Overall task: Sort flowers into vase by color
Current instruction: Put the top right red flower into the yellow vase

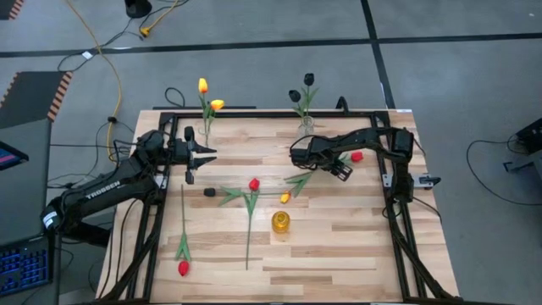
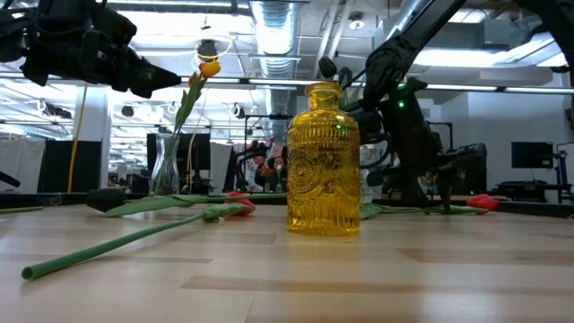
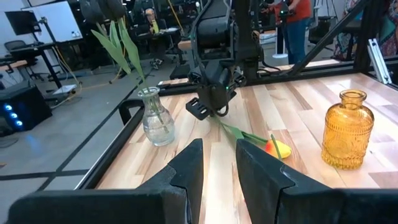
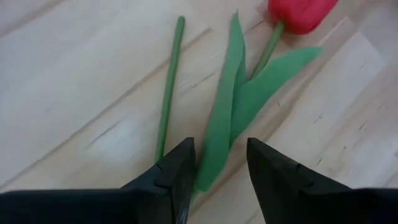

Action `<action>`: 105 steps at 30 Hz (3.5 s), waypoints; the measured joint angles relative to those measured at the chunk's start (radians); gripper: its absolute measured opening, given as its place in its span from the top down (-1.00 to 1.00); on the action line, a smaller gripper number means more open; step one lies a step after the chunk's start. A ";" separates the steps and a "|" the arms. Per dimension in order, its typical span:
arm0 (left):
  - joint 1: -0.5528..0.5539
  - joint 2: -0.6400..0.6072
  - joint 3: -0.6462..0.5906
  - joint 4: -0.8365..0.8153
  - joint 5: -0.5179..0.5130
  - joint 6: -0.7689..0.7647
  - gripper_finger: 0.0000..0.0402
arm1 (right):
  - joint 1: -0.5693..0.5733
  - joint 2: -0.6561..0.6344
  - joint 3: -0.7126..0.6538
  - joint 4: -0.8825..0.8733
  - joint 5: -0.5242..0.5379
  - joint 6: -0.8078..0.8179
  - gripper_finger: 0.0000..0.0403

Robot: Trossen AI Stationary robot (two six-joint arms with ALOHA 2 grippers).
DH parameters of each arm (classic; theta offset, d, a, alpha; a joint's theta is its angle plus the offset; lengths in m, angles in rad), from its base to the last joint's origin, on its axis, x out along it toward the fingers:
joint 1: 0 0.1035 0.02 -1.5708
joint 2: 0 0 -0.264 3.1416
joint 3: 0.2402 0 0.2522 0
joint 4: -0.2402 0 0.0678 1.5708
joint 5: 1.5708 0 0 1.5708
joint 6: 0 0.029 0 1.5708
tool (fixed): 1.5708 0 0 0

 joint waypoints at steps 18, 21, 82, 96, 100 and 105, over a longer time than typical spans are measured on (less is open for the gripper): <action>-0.002 0.000 0.000 -0.001 -0.014 -0.001 0.58 | 0.074 -0.057 -0.008 -0.036 -0.052 -0.047 0.85; -0.002 0.000 0.000 -0.001 -0.014 -0.002 0.58 | 0.105 -0.059 -0.008 -0.097 -0.061 -0.046 0.84; -0.002 0.000 0.000 0.000 -0.015 -0.047 0.58 | 0.689 -0.433 -0.005 1.347 0.868 -1.761 0.82; -0.002 0.000 0.000 0.000 -0.015 -0.050 0.58 | 0.701 -0.380 -0.005 1.670 0.579 -2.052 0.82; -0.002 0.000 0.000 0.000 -0.015 -0.050 0.58 | 0.698 -0.335 -0.005 1.779 0.570 -2.139 0.82; -0.002 0.000 0.000 -0.001 -0.015 -0.050 0.58 | 0.702 -0.334 -0.005 1.812 0.569 -2.159 0.82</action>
